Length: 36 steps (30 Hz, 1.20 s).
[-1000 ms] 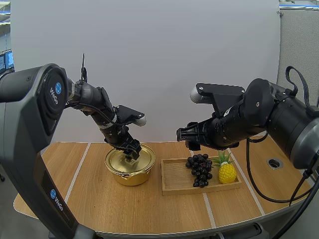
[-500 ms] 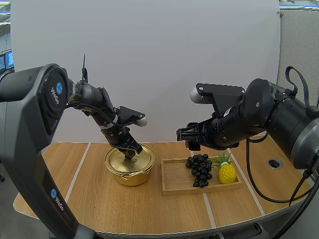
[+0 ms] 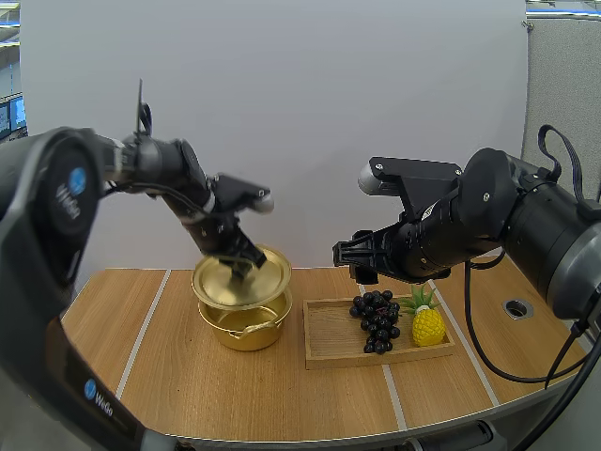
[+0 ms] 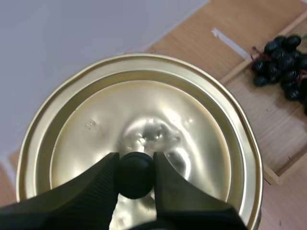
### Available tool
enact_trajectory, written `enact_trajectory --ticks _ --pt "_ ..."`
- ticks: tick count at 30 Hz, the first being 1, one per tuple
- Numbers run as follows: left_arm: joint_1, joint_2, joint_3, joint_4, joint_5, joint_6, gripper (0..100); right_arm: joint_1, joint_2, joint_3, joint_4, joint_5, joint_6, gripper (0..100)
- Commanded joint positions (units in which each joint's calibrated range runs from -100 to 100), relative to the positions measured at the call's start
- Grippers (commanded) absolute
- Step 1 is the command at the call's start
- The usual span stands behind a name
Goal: Open the pot, put the grape inside, and close it
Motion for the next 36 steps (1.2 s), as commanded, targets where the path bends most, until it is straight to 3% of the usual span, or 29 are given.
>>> enact_trajectory --ticks 1,11,17,30,36 --pt "0.00 -10.4 -8.1 2.8 -0.8 -3.3 0 -0.2 0.0 -0.4 0.2 -1.3 0.2 100" --pt "0.00 -16.5 -33.4 8.0 -3.8 -11.6 0 -0.2 0.3 -0.4 -0.4 -4.3 0.2 100" --pt "0.00 -16.5 -43.0 8.1 -6.6 -13.3 0 -0.2 1.1 -0.4 -2.5 -4.5 0.2 100" --pt "0.00 -16.9 -51.4 10.0 -27.1 -13.3 0 -0.2 22.0 -0.4 -5.9 -13.7 2.4 100" --pt "0.00 -16.9 -51.4 10.0 -33.1 -13.3 0 -0.2 25.0 -0.4 -7.2 -19.5 2.4 100"
